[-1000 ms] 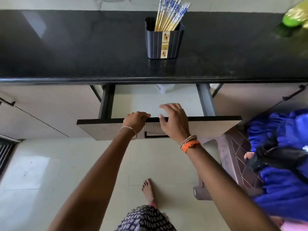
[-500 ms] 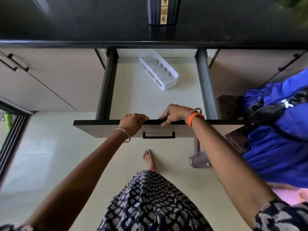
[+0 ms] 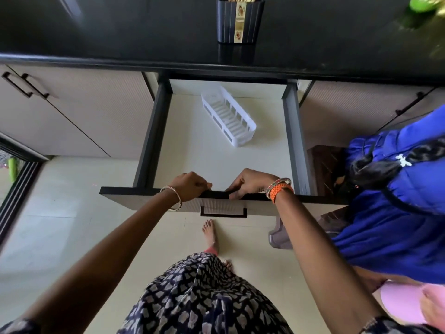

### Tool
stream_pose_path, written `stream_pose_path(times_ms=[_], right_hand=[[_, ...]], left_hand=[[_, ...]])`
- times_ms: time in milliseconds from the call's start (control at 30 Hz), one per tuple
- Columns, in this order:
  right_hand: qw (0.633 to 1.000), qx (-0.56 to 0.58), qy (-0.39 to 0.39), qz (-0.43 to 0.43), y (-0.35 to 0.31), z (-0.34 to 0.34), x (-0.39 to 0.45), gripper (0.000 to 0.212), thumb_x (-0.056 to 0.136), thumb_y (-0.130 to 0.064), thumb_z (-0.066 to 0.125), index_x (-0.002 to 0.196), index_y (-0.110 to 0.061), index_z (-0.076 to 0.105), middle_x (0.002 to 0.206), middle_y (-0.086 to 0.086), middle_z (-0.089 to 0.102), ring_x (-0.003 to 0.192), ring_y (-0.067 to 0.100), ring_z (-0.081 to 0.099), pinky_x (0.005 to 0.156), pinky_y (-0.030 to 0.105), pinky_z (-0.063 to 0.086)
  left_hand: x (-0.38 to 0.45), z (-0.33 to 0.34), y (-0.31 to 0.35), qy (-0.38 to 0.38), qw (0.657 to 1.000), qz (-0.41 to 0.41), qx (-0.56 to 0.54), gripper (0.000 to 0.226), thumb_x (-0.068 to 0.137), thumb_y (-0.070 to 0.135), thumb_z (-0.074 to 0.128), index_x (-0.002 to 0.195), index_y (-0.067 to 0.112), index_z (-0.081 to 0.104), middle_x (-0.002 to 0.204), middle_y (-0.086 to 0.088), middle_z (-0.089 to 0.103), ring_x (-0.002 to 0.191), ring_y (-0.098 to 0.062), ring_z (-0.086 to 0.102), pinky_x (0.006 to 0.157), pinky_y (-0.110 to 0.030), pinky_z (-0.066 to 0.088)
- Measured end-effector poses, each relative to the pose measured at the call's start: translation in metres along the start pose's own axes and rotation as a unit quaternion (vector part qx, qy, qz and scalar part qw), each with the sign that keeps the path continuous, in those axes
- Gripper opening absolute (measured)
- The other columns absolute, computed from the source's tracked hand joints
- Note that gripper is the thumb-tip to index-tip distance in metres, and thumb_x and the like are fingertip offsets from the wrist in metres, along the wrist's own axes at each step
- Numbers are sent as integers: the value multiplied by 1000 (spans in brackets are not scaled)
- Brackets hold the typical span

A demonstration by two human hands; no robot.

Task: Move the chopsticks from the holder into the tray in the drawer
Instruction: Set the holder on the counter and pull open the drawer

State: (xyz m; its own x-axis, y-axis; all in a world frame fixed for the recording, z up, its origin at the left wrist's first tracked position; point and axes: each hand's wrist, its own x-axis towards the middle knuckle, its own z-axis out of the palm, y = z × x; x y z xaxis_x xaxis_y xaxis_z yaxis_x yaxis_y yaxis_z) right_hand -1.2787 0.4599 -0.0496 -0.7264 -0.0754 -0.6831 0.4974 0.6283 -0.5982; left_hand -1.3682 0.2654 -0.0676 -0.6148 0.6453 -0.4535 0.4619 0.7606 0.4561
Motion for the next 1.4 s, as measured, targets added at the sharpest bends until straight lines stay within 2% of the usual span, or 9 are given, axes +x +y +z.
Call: stream_pose_path(times_ms=[100, 200, 300, 433, 700, 867, 933, 1033, 1400], right_hand=[[998, -6, -59, 31, -2, -6, 5, 33, 82, -26, 72, 113, -16, 71, 109, -3, 71, 101, 10, 60, 83, 20, 49], [996, 18, -74, 51, -11, -25, 18, 25, 85, -29, 67, 100, -10, 74, 88, -4, 73, 90, 12, 65, 72, 21, 55], [987, -11, 157, 26, -22, -63, 55, 22, 85, -20, 61, 94, -5, 74, 96, 11, 75, 98, 23, 68, 82, 25, 49], [938, -98, 325, 74, -34, -99, 115, 27, 86, -20, 56, 103, -1, 63, 115, 21, 62, 111, 36, 58, 88, 35, 48], [949, -156, 252, 107, -15, -107, 187, 31, 86, -13, 55, 116, -8, 60, 125, 14, 60, 114, 34, 59, 91, 38, 48], [940, -215, 253, 75, 16, -79, 151, 27, 84, -6, 53, 107, -11, 67, 109, 14, 68, 105, 35, 63, 81, 37, 49], [940, -236, 240, 57, 27, -68, 134, 29, 84, -5, 52, 106, -14, 69, 104, 13, 70, 100, 35, 64, 75, 34, 49], [940, -252, 224, 55, 38, -55, 117, 29, 85, -4, 50, 104, -14, 70, 100, 12, 72, 96, 35, 65, 72, 32, 48], [943, -271, 195, 17, 56, -39, 89, 32, 85, -1, 52, 108, -12, 71, 101, 12, 73, 95, 33, 67, 77, 39, 55]], left_hand=[[11, -8, 1, -83, 994, -21, -63, 26, 86, 43, 56, 72, 29, 72, 58, 16, 59, 57, -3, 53, 59, -22, 40], [39, -24, -1, -119, 979, -21, -162, 21, 91, 14, 51, 80, 16, 69, 78, 0, 72, 67, -14, 67, 63, -26, 47], [94, -56, -6, 55, 996, 41, -50, 22, 86, 3, 51, 102, 6, 66, 103, -13, 70, 91, -29, 66, 78, -26, 46], [160, -88, -7, 98, 994, 54, -13, 34, 85, 7, 51, 119, 9, 55, 122, -16, 61, 109, -32, 58, 94, -36, 46], [224, -84, -29, 64, 989, 103, 79, 67, 82, 12, 59, 141, 20, 30, 147, -9, 39, 132, -29, 39, 109, -37, 31], [211, -74, -46, 78, 975, 147, 151, 61, 86, 17, 58, 141, 23, 33, 149, -4, 37, 140, -20, 29, 117, -39, 10], [195, -64, -52, 70, 976, 142, 152, 46, 87, 22, 57, 132, 21, 47, 136, -10, 54, 129, -24, 46, 113, -37, 22], [163, -47, -58, 54, 985, 110, 124, 22, 90, 25, 52, 107, 23, 66, 107, -10, 71, 96, -32, 64, 81, -35, 48], [113, -8, -49, 57, 990, 80, 101, 19, 89, 30, 55, 99, 27, 70, 95, -5, 75, 84, -31, 68, 69, -34, 50]])
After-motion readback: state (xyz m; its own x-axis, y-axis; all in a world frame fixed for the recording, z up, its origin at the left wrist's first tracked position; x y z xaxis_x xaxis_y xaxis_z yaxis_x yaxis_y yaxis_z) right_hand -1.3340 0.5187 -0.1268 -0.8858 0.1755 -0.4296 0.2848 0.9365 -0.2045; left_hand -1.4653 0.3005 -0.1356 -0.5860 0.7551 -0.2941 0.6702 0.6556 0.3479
